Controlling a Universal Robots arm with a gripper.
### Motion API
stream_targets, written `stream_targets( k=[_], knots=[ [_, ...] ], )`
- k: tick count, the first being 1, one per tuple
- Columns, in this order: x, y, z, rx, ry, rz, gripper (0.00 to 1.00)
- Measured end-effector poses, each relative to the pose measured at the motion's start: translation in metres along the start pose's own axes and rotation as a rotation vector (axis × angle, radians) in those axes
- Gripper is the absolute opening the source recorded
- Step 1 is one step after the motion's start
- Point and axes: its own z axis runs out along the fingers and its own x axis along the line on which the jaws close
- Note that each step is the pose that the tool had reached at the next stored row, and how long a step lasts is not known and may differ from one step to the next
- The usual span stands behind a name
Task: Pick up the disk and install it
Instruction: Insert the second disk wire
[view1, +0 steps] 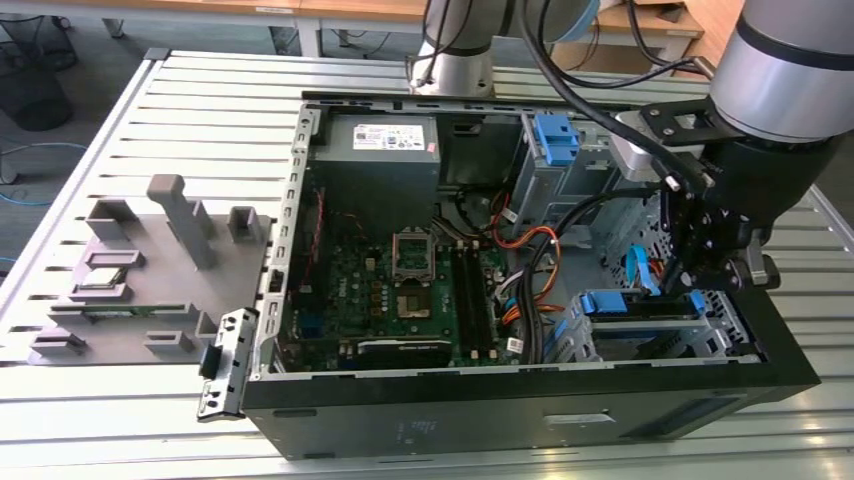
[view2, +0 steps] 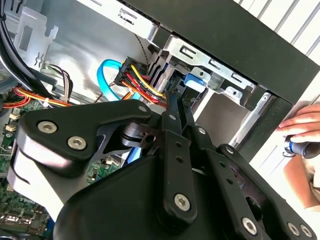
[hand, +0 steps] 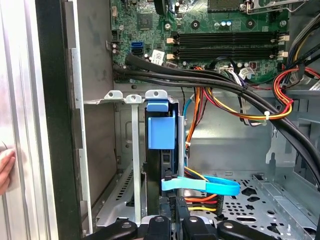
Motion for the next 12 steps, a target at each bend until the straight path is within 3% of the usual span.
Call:
stream_targets(
  k=[6, 12],
  knots=[
    [0.0004, 0.0002, 0.0001, 0.0003, -0.0001, 0.0, 0.16],
    [0.0017, 0.0005, 0.0013, 0.0077, -0.0001, 0.0, 0.16]
  ],
)
